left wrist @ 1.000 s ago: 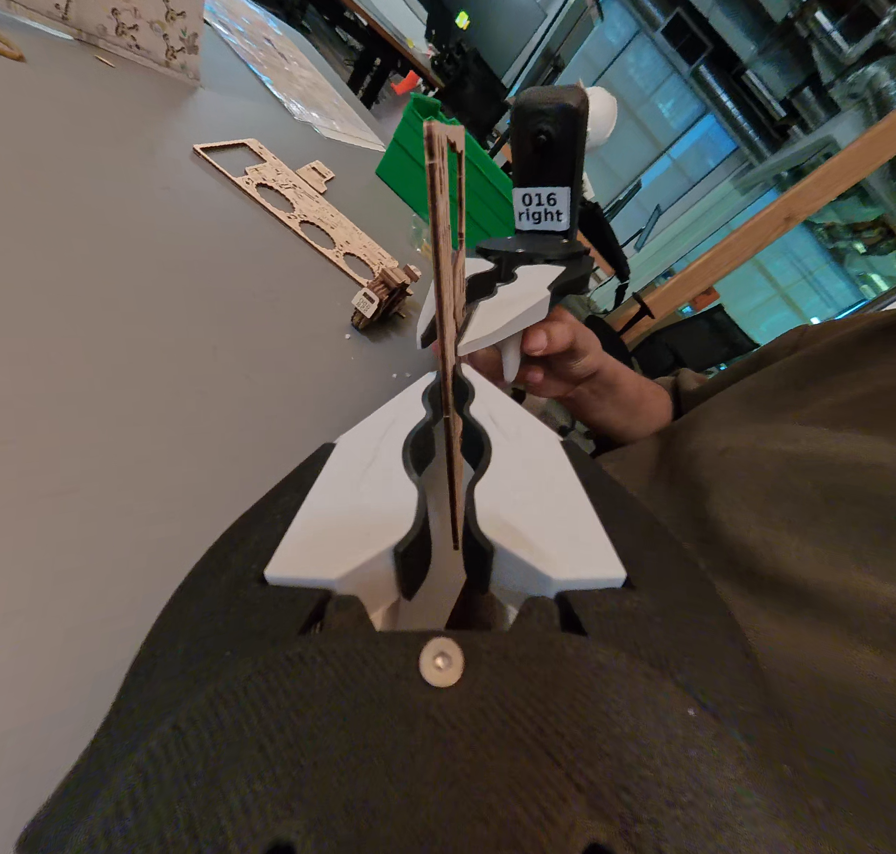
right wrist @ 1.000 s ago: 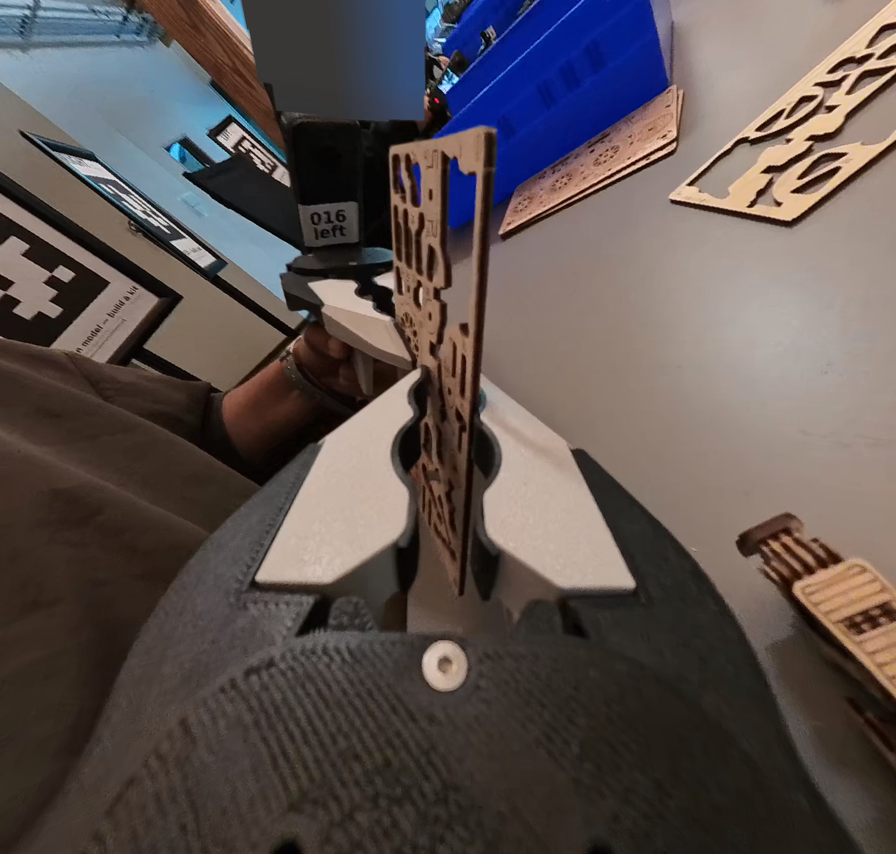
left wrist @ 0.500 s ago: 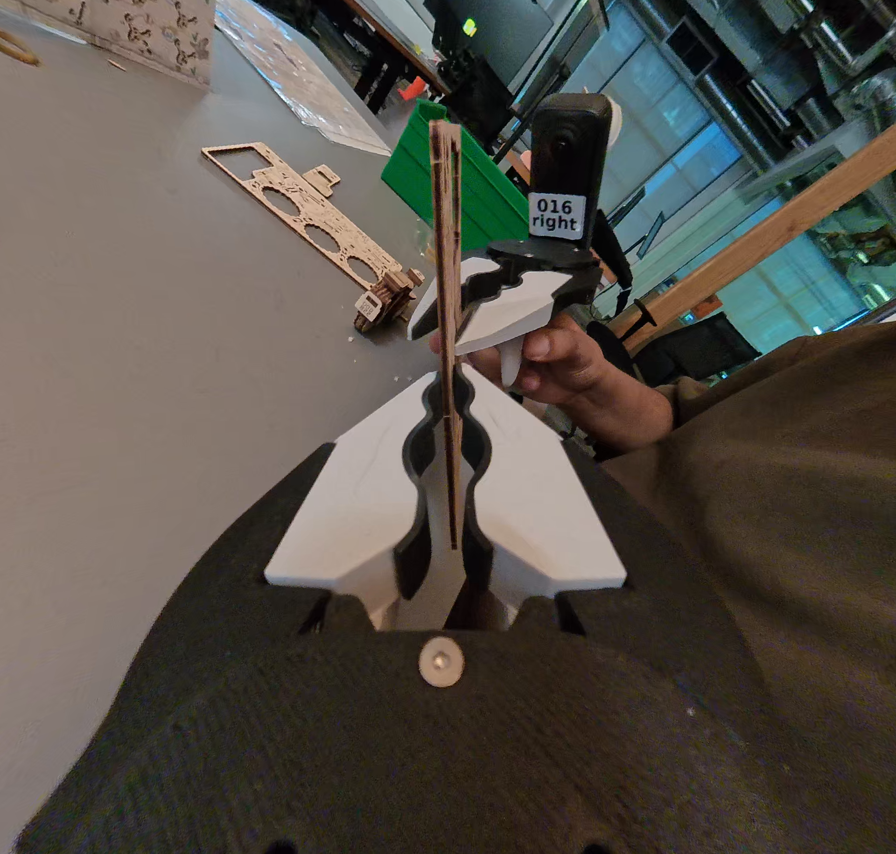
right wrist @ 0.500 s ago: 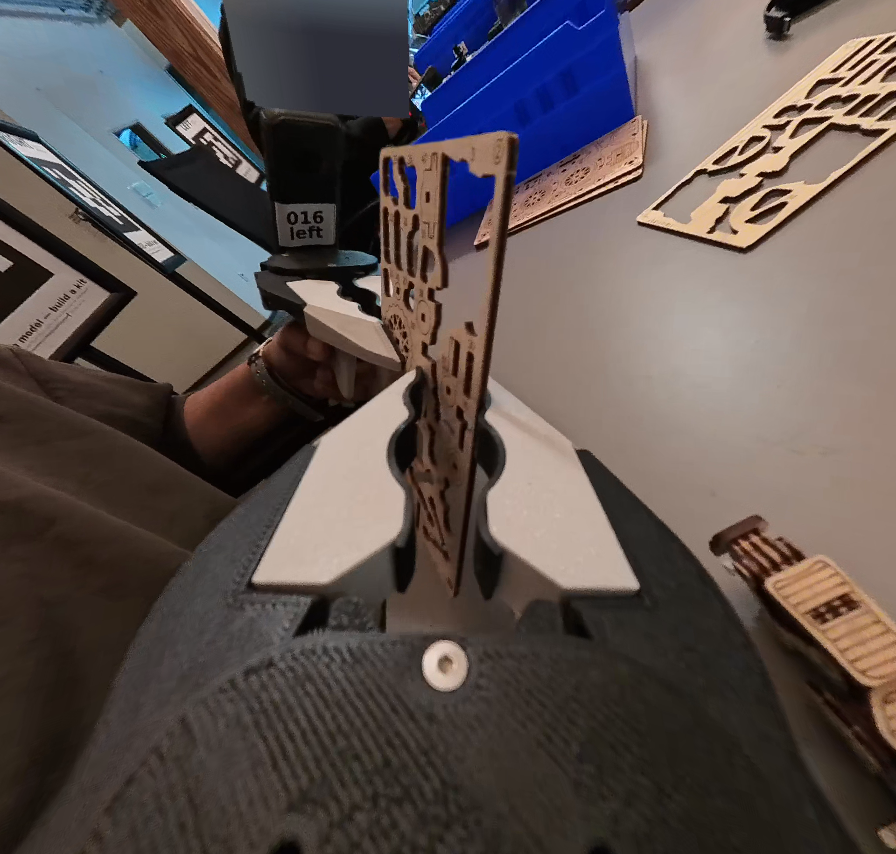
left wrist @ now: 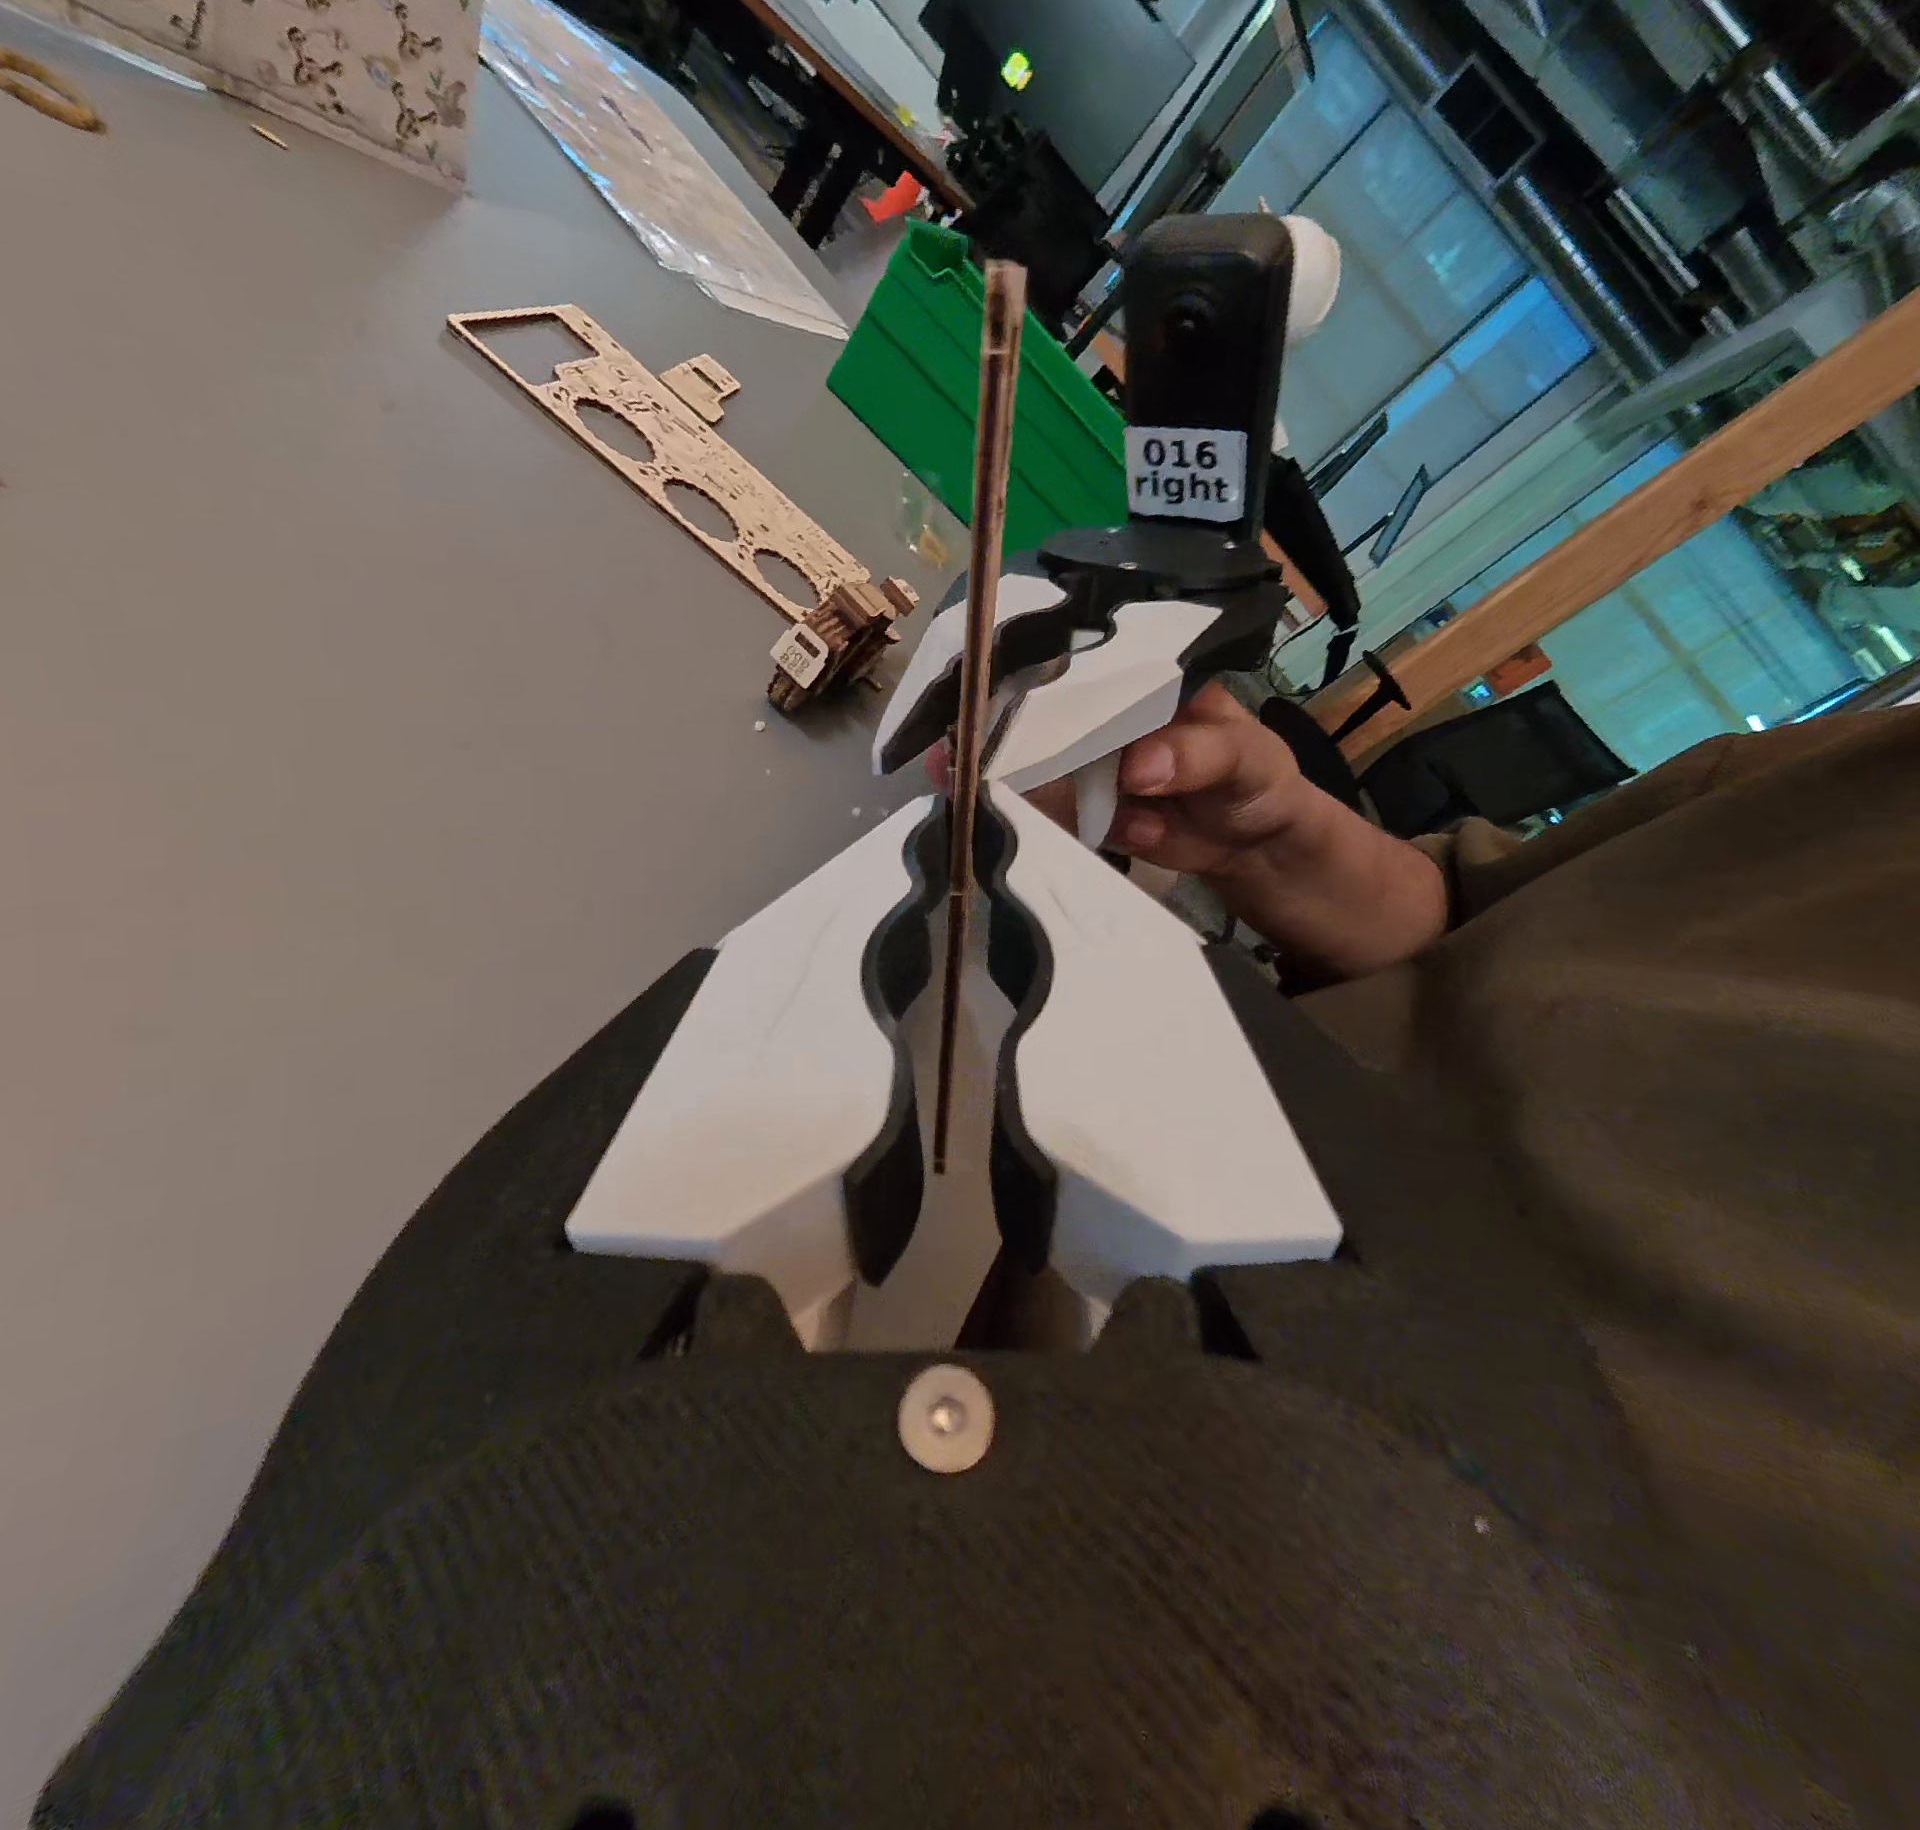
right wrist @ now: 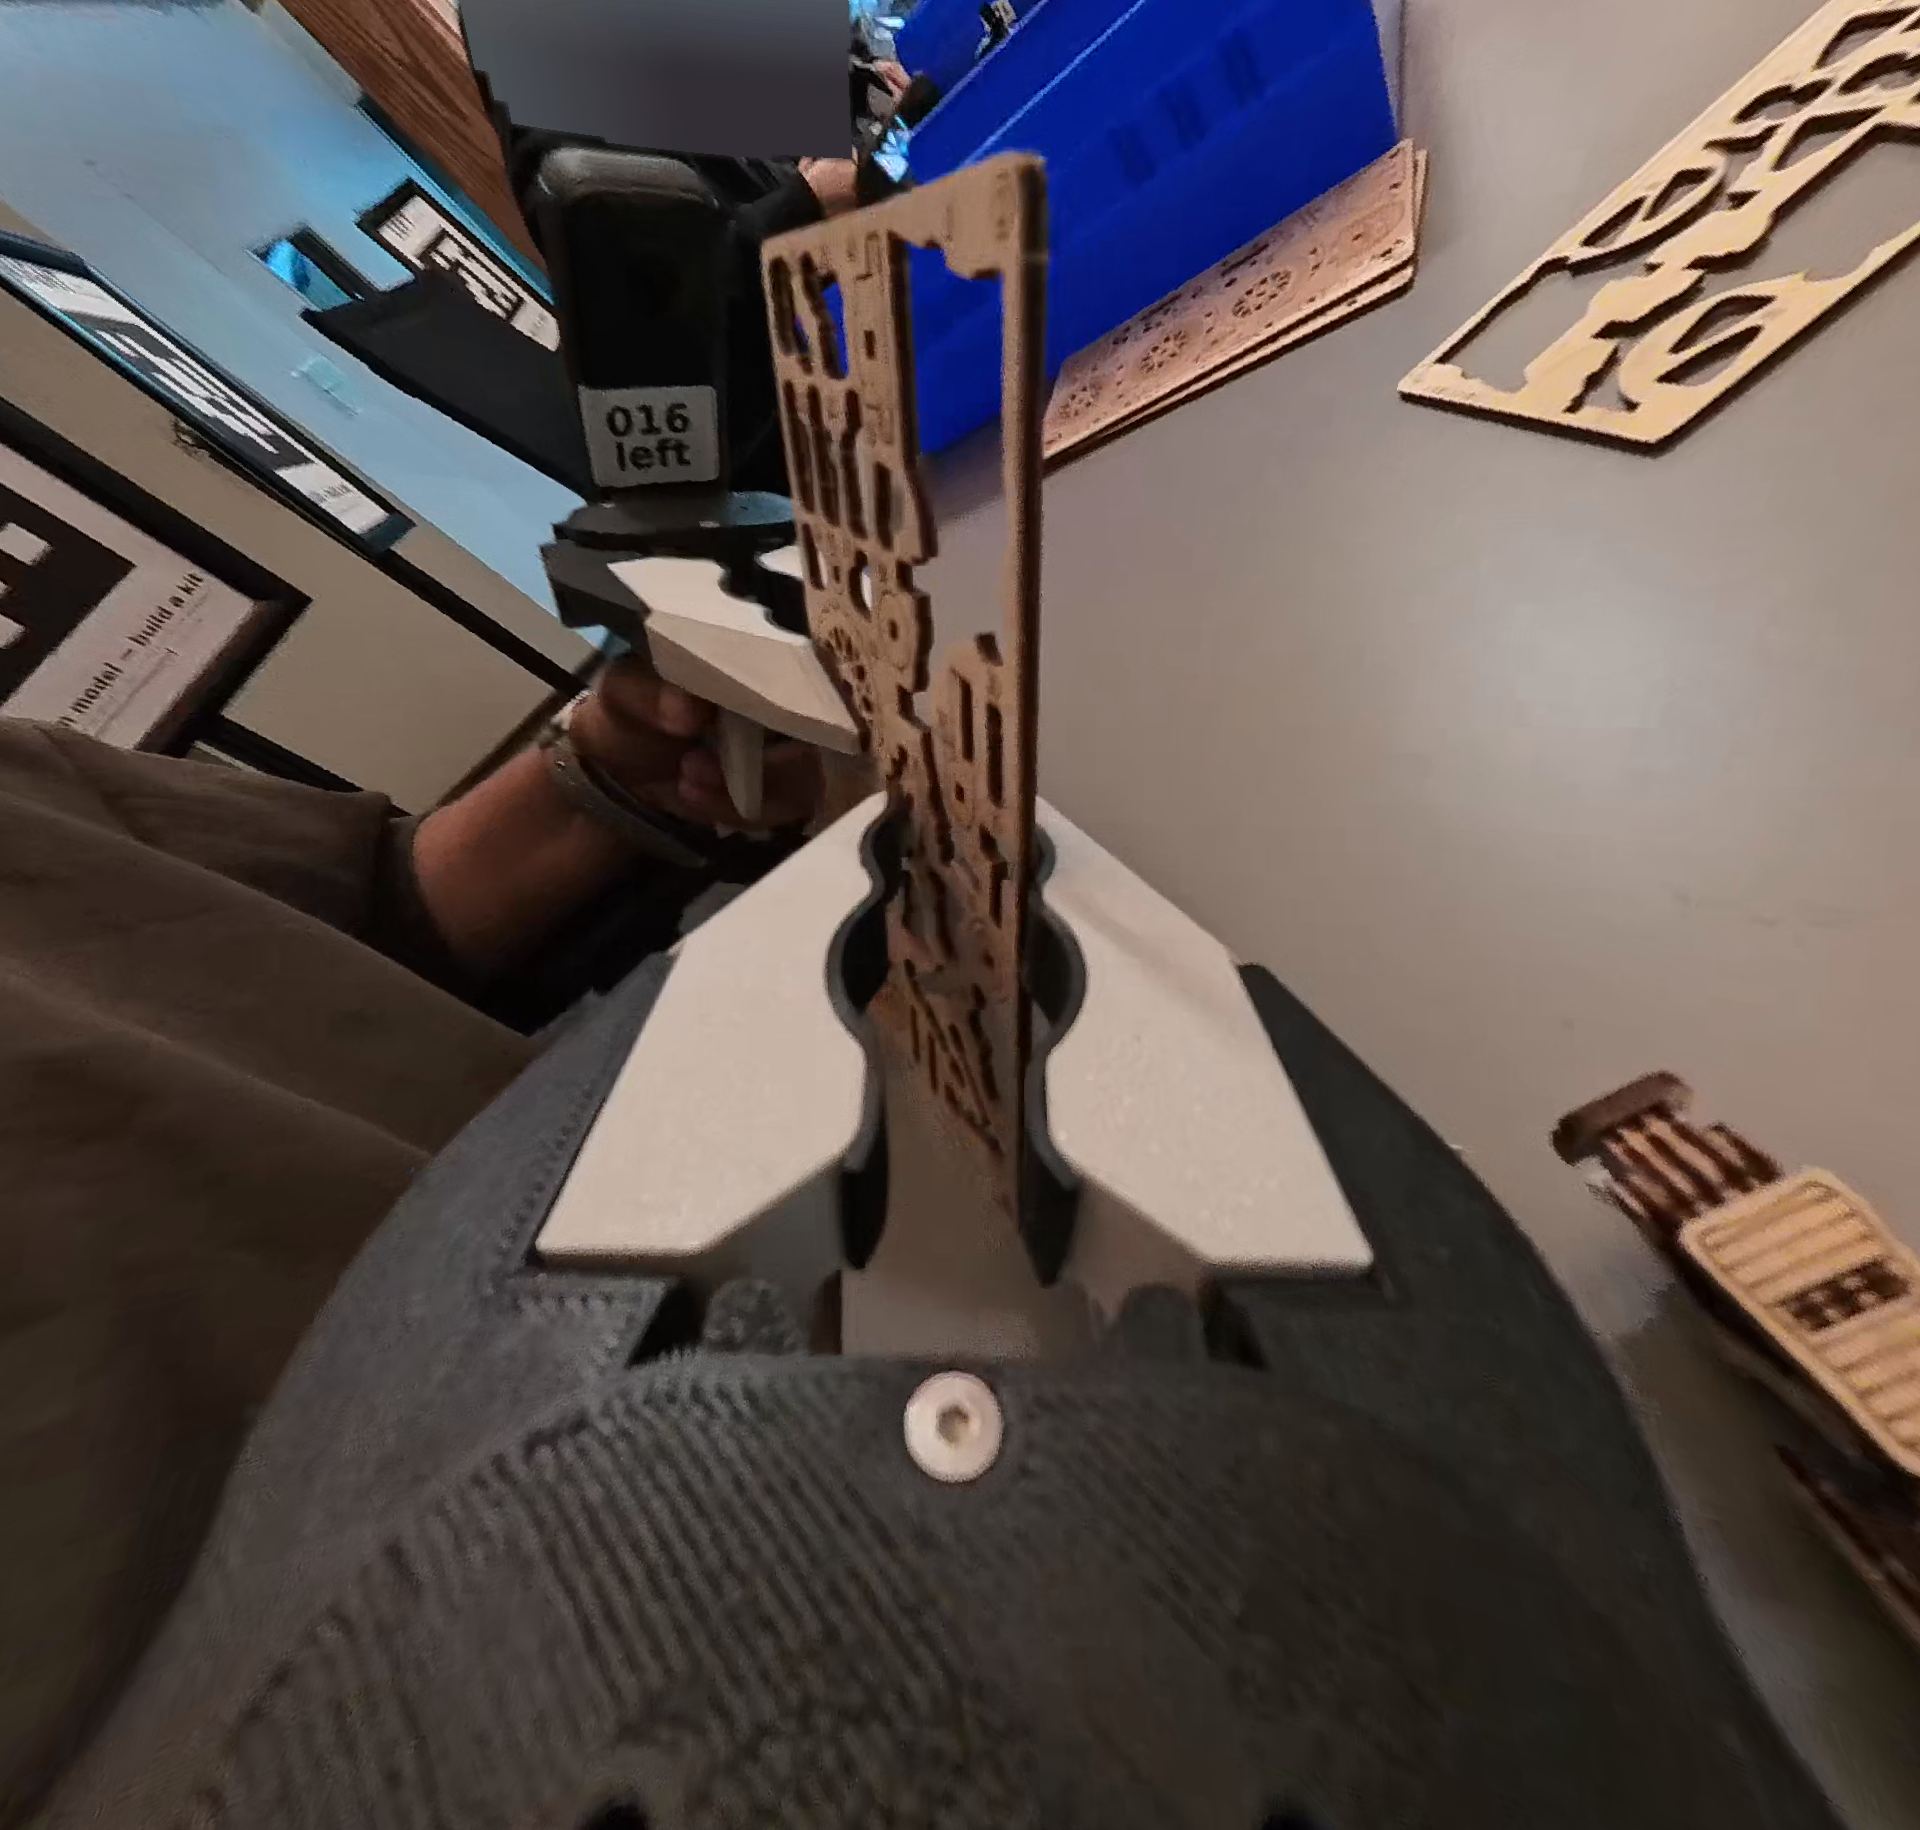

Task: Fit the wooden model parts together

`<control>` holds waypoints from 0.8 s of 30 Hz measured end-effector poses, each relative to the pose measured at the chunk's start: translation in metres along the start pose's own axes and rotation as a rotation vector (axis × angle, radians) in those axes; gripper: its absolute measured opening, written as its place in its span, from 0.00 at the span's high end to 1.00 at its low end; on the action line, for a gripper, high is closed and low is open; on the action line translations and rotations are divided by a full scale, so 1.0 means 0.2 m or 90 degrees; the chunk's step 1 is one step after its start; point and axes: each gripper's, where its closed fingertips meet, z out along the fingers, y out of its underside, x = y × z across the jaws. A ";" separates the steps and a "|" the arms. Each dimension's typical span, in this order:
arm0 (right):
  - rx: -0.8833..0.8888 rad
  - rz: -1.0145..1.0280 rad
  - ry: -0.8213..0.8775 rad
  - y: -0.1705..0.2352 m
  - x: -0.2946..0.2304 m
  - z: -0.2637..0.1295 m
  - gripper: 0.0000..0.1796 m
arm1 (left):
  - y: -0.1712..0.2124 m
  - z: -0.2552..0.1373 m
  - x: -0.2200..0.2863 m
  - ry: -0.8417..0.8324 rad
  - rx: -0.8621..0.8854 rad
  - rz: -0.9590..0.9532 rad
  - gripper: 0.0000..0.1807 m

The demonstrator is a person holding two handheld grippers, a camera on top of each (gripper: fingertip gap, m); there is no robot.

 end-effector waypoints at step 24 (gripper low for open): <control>0.029 0.078 0.020 -0.01 0.02 0.00 0.90 | -0.01 0.00 -0.01 -0.016 0.005 0.011 0.99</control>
